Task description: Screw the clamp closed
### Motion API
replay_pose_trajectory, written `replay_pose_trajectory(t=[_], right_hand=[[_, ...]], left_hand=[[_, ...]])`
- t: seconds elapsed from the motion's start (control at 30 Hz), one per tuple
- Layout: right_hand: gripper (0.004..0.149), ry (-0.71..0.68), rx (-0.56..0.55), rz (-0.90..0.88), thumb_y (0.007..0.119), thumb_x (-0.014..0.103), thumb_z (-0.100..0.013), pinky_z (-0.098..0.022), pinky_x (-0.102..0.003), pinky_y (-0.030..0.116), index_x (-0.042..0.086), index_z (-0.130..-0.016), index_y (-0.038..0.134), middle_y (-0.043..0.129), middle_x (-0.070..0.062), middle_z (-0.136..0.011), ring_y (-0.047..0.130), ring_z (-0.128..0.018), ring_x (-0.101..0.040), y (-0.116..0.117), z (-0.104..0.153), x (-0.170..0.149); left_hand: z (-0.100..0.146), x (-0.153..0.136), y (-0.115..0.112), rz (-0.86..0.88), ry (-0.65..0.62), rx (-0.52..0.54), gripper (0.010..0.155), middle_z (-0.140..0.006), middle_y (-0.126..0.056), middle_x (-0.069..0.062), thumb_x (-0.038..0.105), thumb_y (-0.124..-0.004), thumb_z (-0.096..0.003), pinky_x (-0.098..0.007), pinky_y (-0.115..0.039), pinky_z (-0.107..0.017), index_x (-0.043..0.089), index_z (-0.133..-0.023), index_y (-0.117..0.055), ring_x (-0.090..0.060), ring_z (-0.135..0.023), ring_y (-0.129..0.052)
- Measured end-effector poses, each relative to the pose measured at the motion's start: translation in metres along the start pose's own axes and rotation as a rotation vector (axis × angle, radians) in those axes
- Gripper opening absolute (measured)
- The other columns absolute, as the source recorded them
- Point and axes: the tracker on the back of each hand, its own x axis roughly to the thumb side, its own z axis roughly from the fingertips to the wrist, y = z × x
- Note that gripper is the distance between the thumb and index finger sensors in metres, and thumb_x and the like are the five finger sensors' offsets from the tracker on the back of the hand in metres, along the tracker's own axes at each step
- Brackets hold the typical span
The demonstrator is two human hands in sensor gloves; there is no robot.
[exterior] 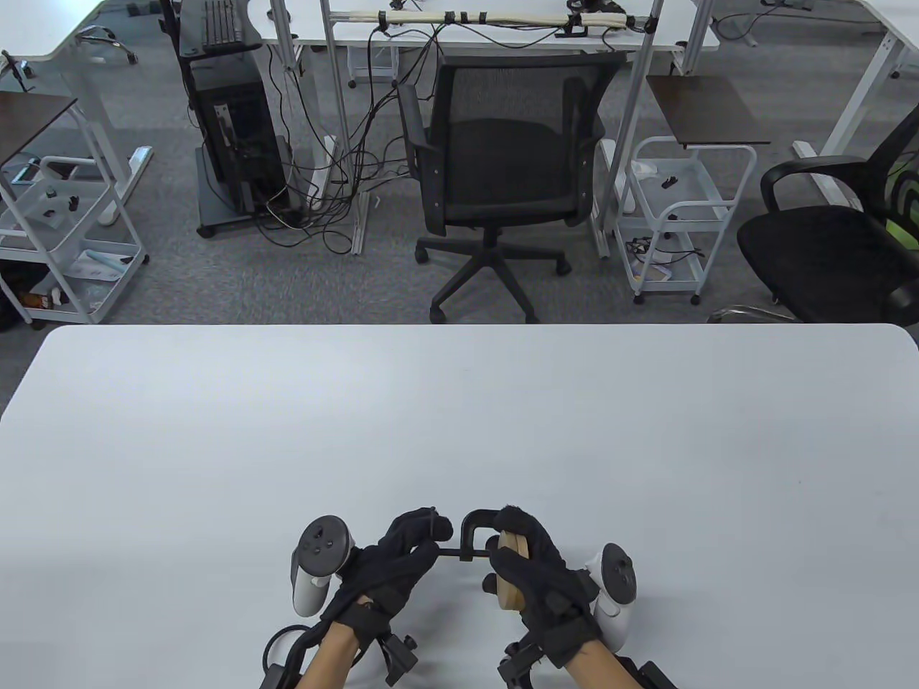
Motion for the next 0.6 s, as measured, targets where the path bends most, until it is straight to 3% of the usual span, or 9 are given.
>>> replay_pose_trajectory(t=[0.27,0.4,0.47,0.53,0.57,0.6], right_hand=[[0.074,0.037,-0.005,-0.061,0.091,0.051,-0.049,-0.049,-0.072,0.064,0.018,-0.105,0.056,0.046,-0.004,-0.111,0.049,-0.091,-0.052,0.001,0.001,-0.001],[0.074,0.033,-0.017,-0.089,0.091,0.051,-0.049,-0.05,-0.071,0.064,0.019,-0.105,0.056,0.046,-0.004,-0.111,0.05,-0.091,-0.052,-0.001,-0.002,-0.003],[0.074,0.03,-0.051,-0.071,0.091,0.051,-0.049,-0.05,-0.071,0.064,0.019,-0.105,0.056,0.045,-0.004,-0.111,0.049,-0.092,-0.052,-0.004,-0.003,-0.004],[0.074,0.018,-0.072,-0.056,0.092,0.051,-0.048,-0.049,-0.072,0.064,0.019,-0.105,0.056,0.046,-0.004,-0.11,0.049,-0.091,-0.052,-0.008,-0.004,-0.003],[0.074,0.013,-0.076,-0.044,0.092,0.05,-0.048,-0.05,-0.072,0.063,0.018,-0.105,0.056,0.046,-0.004,-0.11,0.049,-0.091,-0.052,-0.01,-0.003,-0.002],[0.074,0.006,-0.078,-0.034,0.091,0.051,-0.048,-0.05,-0.072,0.064,0.019,-0.105,0.056,0.046,-0.004,-0.111,0.05,-0.091,-0.052,-0.012,-0.003,-0.002]], left_hand=[[0.004,0.023,0.0,-0.344,-0.171,0.148,0.047,-0.112,-0.061,-0.013,0.028,-0.081,-0.0438,-0.064,-0.066,-0.062,0.035,-0.09,-0.081,-0.049,-0.099,-0.061],[0.004,0.024,-0.001,-0.379,-0.146,0.125,0.05,-0.112,-0.058,-0.018,0.035,-0.078,-0.0504,-0.064,-0.066,-0.062,0.031,-0.1,-0.071,-0.05,-0.098,-0.06],[0.004,0.021,0.0,-0.352,-0.114,0.131,0.066,-0.113,-0.054,-0.022,0.043,-0.079,-0.0505,-0.063,-0.066,-0.062,0.027,-0.11,-0.055,-0.052,-0.097,-0.058],[0.006,0.016,0.003,-0.309,-0.069,0.178,0.071,-0.112,-0.053,-0.023,0.047,-0.078,-0.051,-0.062,-0.066,-0.061,0.02,-0.111,-0.051,-0.052,-0.096,-0.058],[0.007,0.014,0.005,-0.292,-0.05,0.225,0.067,-0.11,-0.056,-0.024,0.048,-0.077,-0.0512,-0.062,-0.068,-0.059,0.014,-0.105,-0.06,-0.053,-0.094,-0.061],[0.008,0.011,0.007,-0.284,-0.012,0.286,0.058,-0.105,-0.065,-0.023,0.05,-0.077,-0.0507,-0.061,-0.071,-0.057,0.008,-0.091,-0.078,-0.052,-0.09,-0.067]])
